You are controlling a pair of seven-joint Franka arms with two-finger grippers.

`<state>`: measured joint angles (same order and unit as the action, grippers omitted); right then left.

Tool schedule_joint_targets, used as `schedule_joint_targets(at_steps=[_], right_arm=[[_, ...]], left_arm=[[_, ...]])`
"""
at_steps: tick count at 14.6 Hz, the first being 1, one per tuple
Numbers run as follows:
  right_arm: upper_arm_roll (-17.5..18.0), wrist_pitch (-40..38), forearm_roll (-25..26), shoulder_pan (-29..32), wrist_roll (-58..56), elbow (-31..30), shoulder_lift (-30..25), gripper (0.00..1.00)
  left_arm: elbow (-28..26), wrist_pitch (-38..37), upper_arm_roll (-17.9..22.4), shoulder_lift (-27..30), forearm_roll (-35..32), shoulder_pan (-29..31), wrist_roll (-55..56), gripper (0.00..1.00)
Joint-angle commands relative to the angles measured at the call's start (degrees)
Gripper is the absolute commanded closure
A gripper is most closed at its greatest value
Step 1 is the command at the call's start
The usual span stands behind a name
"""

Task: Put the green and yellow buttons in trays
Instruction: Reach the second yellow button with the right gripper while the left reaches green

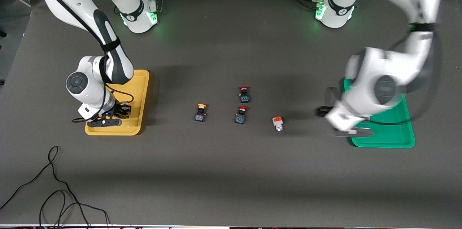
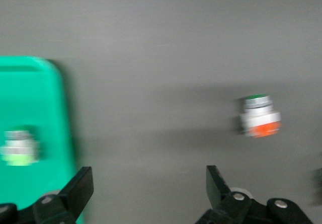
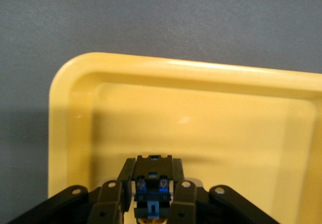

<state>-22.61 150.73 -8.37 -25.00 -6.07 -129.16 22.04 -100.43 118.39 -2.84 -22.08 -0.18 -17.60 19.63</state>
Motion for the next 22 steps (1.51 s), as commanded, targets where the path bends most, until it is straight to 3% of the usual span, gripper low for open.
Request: schedule_joint_targets(at_steps=[1,3,6,11,12,13,14,16,17,20,22], right_arm=[[-0.1,-2.4,-1.6,-1.6,-0.1,0.0,-2.5,0.0],[-0.1,-6.2,-2.7,-1.6,0.6,0.6,-5.2,0.0],[0.0,-15.8,-2.8,-2.0,4.1,5.3,-7.8,0.0],[0.0,-23.0,-2.9,-10.3,20.6,18.4,-4.7,0.0],[0.2,-25.4,-4.0,-11.1,23.3,21.9,-3.1,0.0],[0.2,-27.3,-5.4,-12.3,25.0,25.3,-1.2,0.0],[0.2,-28.2,-6.6,-13.7,26.7,28.1,0.6,0.0],[0.2,-28.0,-7.2,-16.6,32.0,32.0,4.5,0.0],[0.2,-27.9,-7.3,-17.6,34.1,34.3,6.9,0.0],[1.4,-26.5,-8.6,-19.1,37.0,38.4,13.1,0.0],[1.5,-22.3,-9.9,-20.5,37.0,37.8,16.5,0.0]], left_arm=[[6.4,0.0,1.3,-5.0,-0.3,-8.0,9.8,0.0],[8.1,0.3,1.3,-7.9,-0.5,-10.7,13.2,0.0],[7.5,6.8,1.4,-13.2,-0.5,-10.5,13.8,0.0],[7.4,15.0,1.5,-19.2,-0.6,-10.7,21.0,0.01],[7.4,14.4,1.5,-19.2,-0.5,-10.7,22.1,0.1],[7.4,13.9,1.4,-19.1,-0.5,-10.6,22.5,0.32],[7.3,13.7,1.4,-19.0,-0.4,-10.7,22.6,0.61],[6.9,13.4,1.4,-18.6,-0.1,-10.8,23.9,0.85],[7.0,12.4,1.4,-18.4,-0.1,-10.8,24.7,0.92],[7.2,8.4,1.3,-15.9,0.3,-10.3,24.4,0.94],[7.3,4.0,1.3,-12.0,0.9,-9.5,24.0,0.95]])
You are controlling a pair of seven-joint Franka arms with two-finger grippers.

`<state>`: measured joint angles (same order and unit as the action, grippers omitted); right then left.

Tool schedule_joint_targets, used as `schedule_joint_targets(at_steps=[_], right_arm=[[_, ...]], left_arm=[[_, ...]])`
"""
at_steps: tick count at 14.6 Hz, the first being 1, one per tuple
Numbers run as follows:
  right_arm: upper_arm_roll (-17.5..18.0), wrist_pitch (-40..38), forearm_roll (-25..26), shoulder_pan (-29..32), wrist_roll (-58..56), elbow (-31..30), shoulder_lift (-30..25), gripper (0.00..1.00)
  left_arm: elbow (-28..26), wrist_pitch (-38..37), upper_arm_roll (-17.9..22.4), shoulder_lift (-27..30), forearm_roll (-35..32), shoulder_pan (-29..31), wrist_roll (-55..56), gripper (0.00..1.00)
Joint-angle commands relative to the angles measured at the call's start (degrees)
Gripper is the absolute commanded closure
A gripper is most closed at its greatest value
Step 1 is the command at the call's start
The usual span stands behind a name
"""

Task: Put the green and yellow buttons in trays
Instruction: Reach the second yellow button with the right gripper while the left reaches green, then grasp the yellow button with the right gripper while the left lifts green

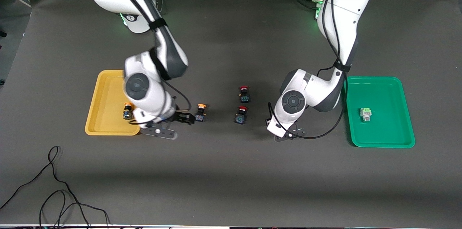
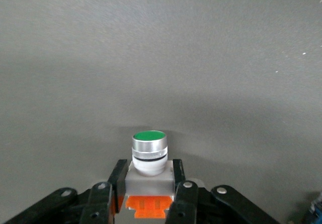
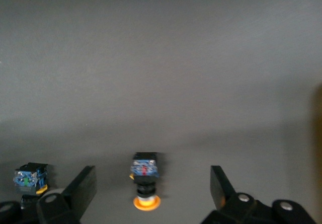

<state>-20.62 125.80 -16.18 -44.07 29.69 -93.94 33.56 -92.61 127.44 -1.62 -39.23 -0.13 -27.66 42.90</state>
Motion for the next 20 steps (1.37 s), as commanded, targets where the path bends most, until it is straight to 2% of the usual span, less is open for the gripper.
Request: schedule_joint_targets(at_steps=[1,4,7,11,16,17,18,19,20], right_arm=[[-0.4,4.4,-2.6,-2.2,1.9,2.6,6.8,0.0],[-0.5,9.6,-4.4,-4.7,3.3,2.6,11.3,0.0],[-0.5,9.6,-4.4,-5.0,3.3,1.6,11.7,0.0],[-0.5,9.6,-4.5,-6.4,3.9,-2.1,10.7,0.0],[-1.0,9.6,-4.5,-7.4,5.3,-3.6,10.2,0.01],[-1.0,9.6,-4.5,-7.4,5.2,-3.6,9.7,0.31],[-1.0,9.5,-4.5,-7.3,5.4,-3.6,9.6,0.89],[-1.0,9.4,-4.5,-7.4,5.5,-3.6,9.5,1.0],[-1.2,9.4,-4.5,-7.4,5.8,-3.7,9.2,1.0]], left_arm=[[-0.6,-7.6,0.1,7.6,2.3,1.9,0.0,0.96],[-0.6,-16.4,0.5,14.7,4.9,4.9,-5.2,0.97],[-1.4,-24.2,0.5,17.9,4.8,12.3,-14.7,0.97],[-3.8,-26.7,0.7,21.4,0.9,25.9,-32.3,0.97],[-4.6,-24.7,0.7,21.5,-4.3,42.9,-55.4,0.97],[-6.3,-22.2,0.7,21.5,-4.7,44.6,-57.7,0.97],[-9.6,-17.9,0.7,21.6,-5.1,45.4,-58.6,0.97],[-12.9,-13.3,0.7,21.7,-5.5,45.4,-58.7,0.97],[-16.8,-8.3,0.7,21.6,-6.1,45.4,-58.7,0.97]])
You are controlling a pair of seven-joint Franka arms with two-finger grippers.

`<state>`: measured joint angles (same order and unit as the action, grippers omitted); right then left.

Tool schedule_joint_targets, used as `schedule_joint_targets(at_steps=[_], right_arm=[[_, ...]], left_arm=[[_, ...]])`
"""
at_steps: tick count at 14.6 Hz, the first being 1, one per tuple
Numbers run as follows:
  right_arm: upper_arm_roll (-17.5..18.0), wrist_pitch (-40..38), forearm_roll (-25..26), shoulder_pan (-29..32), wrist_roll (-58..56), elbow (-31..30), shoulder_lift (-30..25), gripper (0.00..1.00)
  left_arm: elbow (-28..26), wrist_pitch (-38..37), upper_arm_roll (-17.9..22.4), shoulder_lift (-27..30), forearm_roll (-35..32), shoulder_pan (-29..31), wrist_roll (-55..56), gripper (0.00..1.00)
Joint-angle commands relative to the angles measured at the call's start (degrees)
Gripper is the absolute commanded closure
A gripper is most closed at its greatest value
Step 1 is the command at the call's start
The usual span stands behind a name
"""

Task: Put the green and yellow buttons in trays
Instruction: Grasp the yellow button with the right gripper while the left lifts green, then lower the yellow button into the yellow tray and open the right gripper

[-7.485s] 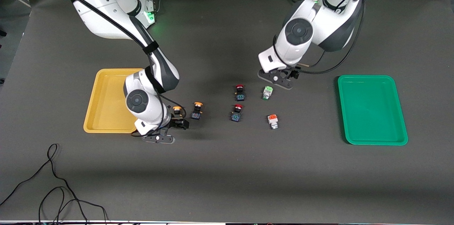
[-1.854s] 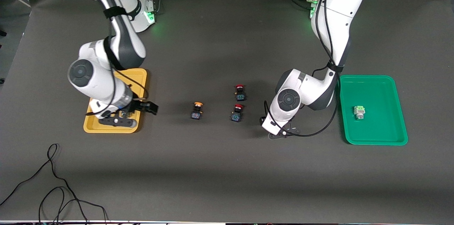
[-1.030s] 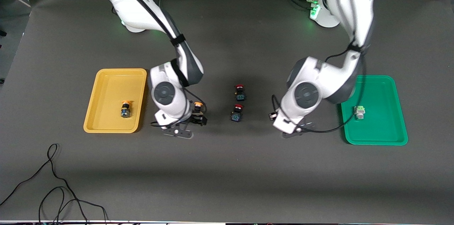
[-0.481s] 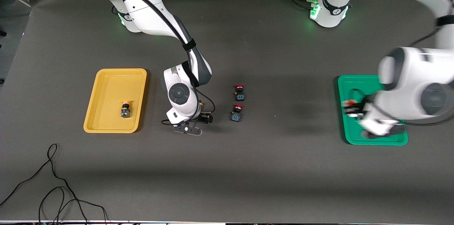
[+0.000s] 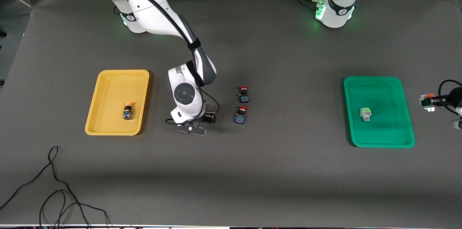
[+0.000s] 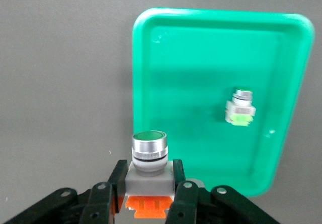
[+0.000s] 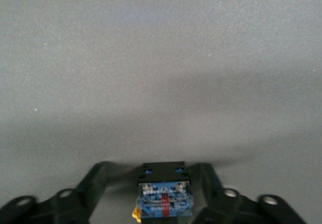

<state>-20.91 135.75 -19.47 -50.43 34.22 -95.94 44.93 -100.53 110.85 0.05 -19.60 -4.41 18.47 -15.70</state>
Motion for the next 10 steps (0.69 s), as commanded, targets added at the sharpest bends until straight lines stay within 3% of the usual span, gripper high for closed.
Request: schedule_joint_targets(at_steps=[1,3,5,6,7,8,10], right_arm=[[-1.0,-0.6,-1.2,-1.0,2.7,-1.6,-2.3,1.0],[-1.1,-0.8,-1.2,-0.6,2.5,-1.6,-3.9,1.0],[-2.4,-2.2,-1.1,-0.3,1.9,-1.6,-5.8,1.0],[-2.9,-3.7,-1.1,-0.2,0.9,-1.6,-7.2,1.0],[-3.6,-6.3,-1.2,0.6,-0.9,-1.6,-9.0,1.0],[-4.1,-9.3,-1.1,1.5,-3.3,-1.6,-10.8,1.0],[-6.8,-15.0,-1.1,2.8,-8.9,-1.6,-14.2,1.0]], left_arm=[[-13.0,14.2,-0.8,1.8,-2.0,-0.6,-0.1,0.97],[-20.7,27.0,-0.7,0.5,-2.0,-0.5,-0.1,0.97],[-23.1,34.0,-0.5,-3.0,-2.2,0.4,-0.4,0.95],[-23.0,34.8,-0.5,-4.3,-3.0,0.4,-0.4,0.85],[-22.8,34.6,-0.5,-4.4,-3.6,0.5,-0.4,0.48],[-22.1,33.6,-0.5,-4.0,-3.7,0.4,-0.5,0.02],[-20.2,28.6,-0.5,-2.0,-3.7,0.4,-0.5,0.0]])
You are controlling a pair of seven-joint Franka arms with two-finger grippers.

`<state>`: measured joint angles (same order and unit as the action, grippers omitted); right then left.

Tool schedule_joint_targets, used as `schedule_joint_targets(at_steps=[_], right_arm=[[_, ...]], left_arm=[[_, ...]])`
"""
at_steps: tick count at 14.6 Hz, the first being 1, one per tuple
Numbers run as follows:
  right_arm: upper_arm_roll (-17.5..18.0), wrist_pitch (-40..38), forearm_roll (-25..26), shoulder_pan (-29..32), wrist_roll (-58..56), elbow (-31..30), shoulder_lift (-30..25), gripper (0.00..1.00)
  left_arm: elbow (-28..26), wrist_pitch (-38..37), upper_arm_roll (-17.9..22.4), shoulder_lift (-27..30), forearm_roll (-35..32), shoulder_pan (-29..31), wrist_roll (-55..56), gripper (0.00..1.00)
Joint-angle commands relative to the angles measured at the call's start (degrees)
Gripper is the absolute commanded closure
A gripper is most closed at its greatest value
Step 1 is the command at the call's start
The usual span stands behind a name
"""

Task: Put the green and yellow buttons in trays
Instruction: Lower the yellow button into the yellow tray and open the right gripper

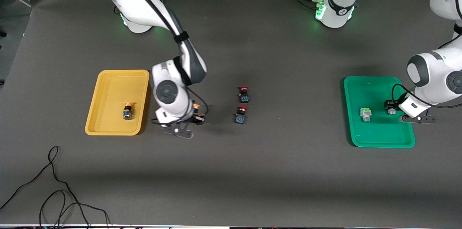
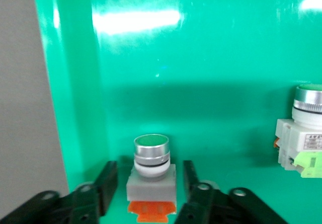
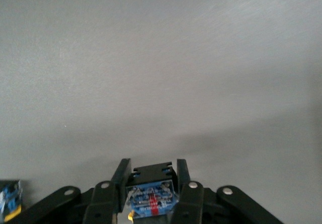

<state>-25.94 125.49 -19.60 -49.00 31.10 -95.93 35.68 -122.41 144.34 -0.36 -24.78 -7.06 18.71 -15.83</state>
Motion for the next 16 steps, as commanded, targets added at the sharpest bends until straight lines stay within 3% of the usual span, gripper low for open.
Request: schedule_joint_targets(at_steps=[1,5,8,10,13,16], right_arm=[[-4.3,-6.9,-0.4,1.1,-8.8,-1.8,-6.6,1.0],[-15.7,-10.9,-0.3,1.3,-28.2,-6.3,-11.3,1.0],[-21.2,-7.5,-1.0,2.8,-42.8,-11.3,-11.0,1.0],[-21.3,0.0,-1.7,6.0,-50.4,-17.2,-11.0,1.0],[-21.3,10.0,-7.1,6.6,-57.8,-24.5,-9.5,1.0],[-21.3,13.6,-13.7,6.6,-64.0,-26.8,-7.1,1.0]], left_arm=[[4.3,-9.7,-0.1,4.0,-1.0,0.2,-0.4,0.0],[18.7,-33.0,-0.3,7.9,-0.3,0.2,-1.3,0.0],[30.1,-48.0,-0.6,9.0,1.4,-0.2,-1.2,0.0],[33.0,-53.6,-0.7,11.7,3.5,-0.5,-1.0,0.0],[32.4,-57.8,-1.8,17.5,3.9,-3.8,0.4,0.0],[32.4,-60.3,-2.0,20.7,4.2,-8.8,3.4,0.0]])
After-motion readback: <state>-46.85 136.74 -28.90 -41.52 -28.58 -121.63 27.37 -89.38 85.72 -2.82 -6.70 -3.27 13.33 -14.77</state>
